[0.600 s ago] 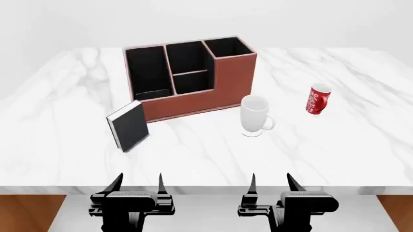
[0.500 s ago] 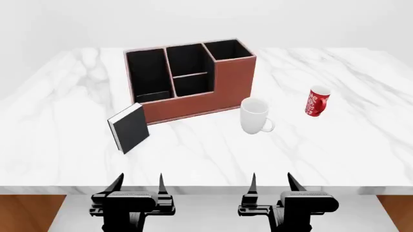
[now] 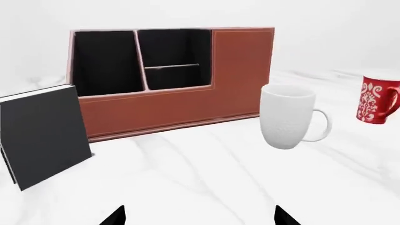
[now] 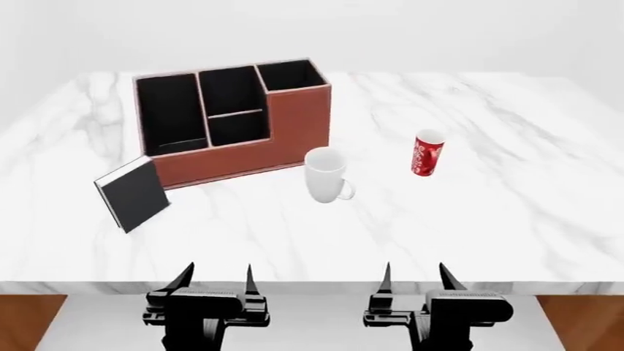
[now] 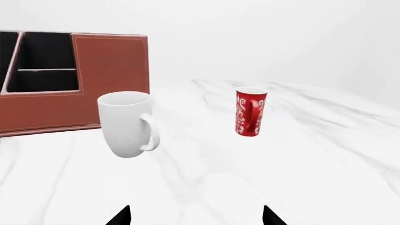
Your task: Pick up the red mug and place it to the right of the caddy.
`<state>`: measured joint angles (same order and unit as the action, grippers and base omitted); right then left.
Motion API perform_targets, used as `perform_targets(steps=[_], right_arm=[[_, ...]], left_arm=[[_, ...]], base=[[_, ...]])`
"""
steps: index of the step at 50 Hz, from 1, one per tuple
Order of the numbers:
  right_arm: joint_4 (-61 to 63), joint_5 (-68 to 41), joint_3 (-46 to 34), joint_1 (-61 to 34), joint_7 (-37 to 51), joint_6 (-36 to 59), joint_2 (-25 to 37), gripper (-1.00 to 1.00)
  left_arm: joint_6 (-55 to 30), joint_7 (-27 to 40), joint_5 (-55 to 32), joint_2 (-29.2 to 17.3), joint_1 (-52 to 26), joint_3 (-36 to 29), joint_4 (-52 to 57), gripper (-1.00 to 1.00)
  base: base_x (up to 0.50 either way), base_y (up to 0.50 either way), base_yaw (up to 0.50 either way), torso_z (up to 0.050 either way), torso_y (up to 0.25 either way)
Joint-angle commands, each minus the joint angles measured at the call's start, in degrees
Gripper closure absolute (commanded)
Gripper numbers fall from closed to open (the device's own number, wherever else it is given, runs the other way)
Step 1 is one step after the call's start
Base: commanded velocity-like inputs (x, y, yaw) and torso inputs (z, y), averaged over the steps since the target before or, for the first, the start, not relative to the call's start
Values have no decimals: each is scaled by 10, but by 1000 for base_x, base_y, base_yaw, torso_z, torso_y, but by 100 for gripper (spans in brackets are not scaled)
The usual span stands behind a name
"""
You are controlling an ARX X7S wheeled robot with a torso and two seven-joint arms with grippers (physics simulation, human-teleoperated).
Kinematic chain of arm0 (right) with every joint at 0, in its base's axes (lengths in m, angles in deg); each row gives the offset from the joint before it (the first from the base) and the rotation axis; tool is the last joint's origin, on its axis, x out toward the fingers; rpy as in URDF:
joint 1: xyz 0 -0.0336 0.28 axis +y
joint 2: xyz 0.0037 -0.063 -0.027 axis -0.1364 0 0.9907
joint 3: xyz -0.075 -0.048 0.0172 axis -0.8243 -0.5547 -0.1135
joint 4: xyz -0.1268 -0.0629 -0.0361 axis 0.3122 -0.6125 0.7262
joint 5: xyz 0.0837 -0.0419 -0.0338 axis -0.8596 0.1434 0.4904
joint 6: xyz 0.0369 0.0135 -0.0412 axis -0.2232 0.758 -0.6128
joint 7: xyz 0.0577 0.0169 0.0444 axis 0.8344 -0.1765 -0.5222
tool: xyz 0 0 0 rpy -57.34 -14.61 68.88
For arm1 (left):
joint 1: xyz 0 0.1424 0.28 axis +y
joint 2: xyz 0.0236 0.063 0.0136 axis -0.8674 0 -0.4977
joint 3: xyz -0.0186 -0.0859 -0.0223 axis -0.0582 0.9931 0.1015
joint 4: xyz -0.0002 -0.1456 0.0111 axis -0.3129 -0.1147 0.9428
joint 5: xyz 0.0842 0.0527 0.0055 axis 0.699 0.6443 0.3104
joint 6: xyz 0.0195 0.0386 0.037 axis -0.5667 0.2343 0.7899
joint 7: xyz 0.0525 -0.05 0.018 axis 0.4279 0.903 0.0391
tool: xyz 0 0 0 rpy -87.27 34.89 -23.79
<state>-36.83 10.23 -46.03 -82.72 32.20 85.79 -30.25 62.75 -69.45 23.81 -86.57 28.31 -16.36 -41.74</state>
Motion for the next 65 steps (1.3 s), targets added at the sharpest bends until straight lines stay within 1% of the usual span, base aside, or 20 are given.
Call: perform_targets(steps=[1,8,9,10,12,13,14,15,16,17,18,19,21,22,27,40,65], right_arm=[[-5,-10,-8,-2,13,0,11,-100],[-4,-16,-9,-3,21,0,15,-100],[-6,-15,-7,-4,27,-2,13,-100],[4,-22,-7,-8,24,23,15,-100],[40,-21,-11,-16,27,71,20,-100],[61,-23,-13,-19,26,94,23,-100],[123,-28,-15,-34,27,172,28,-100],[157,-37,-12,-38,26,207,30,-100],[199,-52,-7,-46,24,250,33,-100],[224,-59,-5,-52,25,279,35,-100],[265,-79,5,-65,24,323,36,-100],[275,-82,5,-67,23,330,37,-100],[284,-87,5,-68,21,331,40,-100],[287,-84,4,-68,22,325,41,-100],[284,-99,8,-59,11,317,46,-100],[265,-102,5,-58,14,304,53,-100],[257,-118,1,-59,18,292,60,-100]], left_arm=[[-8,10,-7,-9,-6,-16,2,-100],[-17,15,-16,-12,-8,-21,11,-100],[-25,15,-19,-13,-9,-21,16,-100],[-57,15,-26,-13,-12,-21,32,-100],[-185,23,-45,-19,-31,-21,142,-100],[-228,28,-44,-24,-43,-24,183,-100],[-314,36,-60,-31,-90,-19,269,-100],[-400,35,-80,-31,-116,-10,318,-100],[-480,36,-107,-28,-158,7,358,-100],[-526,36,-122,-29,-187,15,378,-100],[-603,38,-144,-28,-246,25,404,-100],[-640,37,-159,-22,-269,38,411,-100],[-659,44,-155,-31,-299,24,422,-100],[-687,44,-166,-24,-317,37,429,-100],[-695,44,-178,-22,-315,51,442,-100],[-670,43,-185,-26,-302,47,424,-100],[-659,56,-193,-40,-306,40,420,-100]], base=[[0,-500,0,0,0],[0,-500,0,0,0],[0,-500,0,0,0],[0,-406,0,0,0],[0,0,0,0,0],[0,0,0,0,0],[0,0,0,0,0],[0,0,0,0,0],[0,0,0,0,0],[0,0,0,0,0],[0,0,0,0,0],[0,0,0,0,0],[0,0,0,0,0],[0,0,0,0,0],[20,0,0,0,0],[500,0,0,0,0],[500,0,0,0,1]])
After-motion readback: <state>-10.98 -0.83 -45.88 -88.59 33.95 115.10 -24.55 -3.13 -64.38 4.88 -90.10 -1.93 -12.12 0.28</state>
